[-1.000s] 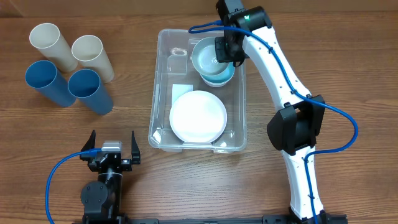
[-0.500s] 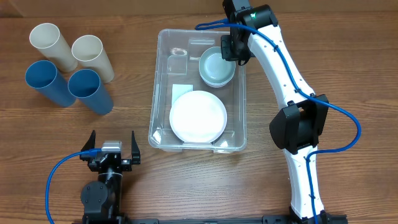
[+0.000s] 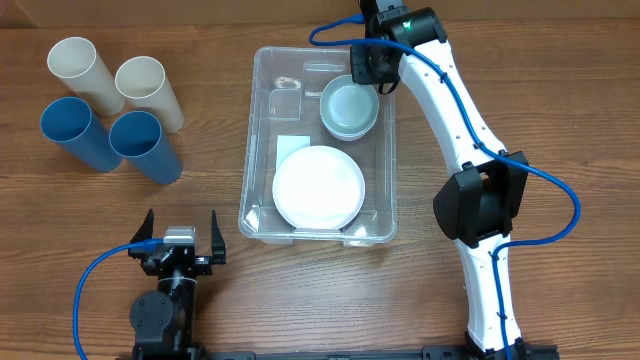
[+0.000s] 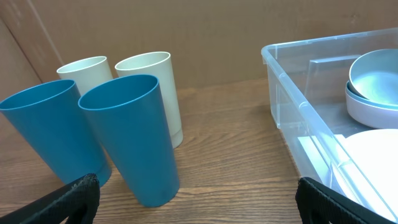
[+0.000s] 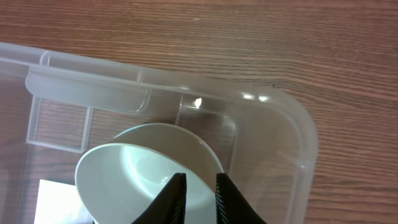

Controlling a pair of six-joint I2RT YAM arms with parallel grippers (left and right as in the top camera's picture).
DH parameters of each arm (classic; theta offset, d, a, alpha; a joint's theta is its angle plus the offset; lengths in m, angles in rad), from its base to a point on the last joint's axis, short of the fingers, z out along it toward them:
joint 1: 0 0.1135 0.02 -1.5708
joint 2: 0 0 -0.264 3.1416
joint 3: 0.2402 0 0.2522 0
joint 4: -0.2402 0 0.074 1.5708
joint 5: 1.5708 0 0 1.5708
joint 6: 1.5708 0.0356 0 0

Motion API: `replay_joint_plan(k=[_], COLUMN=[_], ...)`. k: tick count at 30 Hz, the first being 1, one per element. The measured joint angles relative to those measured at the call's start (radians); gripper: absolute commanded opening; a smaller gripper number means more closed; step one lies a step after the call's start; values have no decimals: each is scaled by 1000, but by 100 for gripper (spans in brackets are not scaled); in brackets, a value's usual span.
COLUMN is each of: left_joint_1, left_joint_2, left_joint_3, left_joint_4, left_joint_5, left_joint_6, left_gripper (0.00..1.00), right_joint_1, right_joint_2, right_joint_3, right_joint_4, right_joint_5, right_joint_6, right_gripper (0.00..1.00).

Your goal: Pack container

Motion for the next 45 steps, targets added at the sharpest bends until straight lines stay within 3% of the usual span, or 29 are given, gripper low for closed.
replay_joint_plan(k=[21,27,30,33,38,40,45], left_joint_1=[0,0,0,0,0,0,0], left_joint_2=[0,0,0,0,0,0,0], left_joint_3=[0,0,0,0,0,0,0], left_joint_4=[0,0,0,0,0,0,0], left_joint_5=[0,0,0,0,0,0,0], left_joint_6=[0,0,0,0,0,0,0], left_gripper=[100,100,100,100,100,100,100], right_joint_1=[0,0,9,34,-27,-112,-415], right_joint_2=[51,52,52,52,24,10,9], right_joint_3=[-109,54,144,218,406,421,422], right_joint_4=[45,-69,-143,-236,-330,-352,-400], right_joint_5=[-37,-38,-37,-39,-41,-40,-38], right_joint_6=[-18,-46,-60,-66,24,75,268], right_gripper=[18,19,26,57,80,100,100])
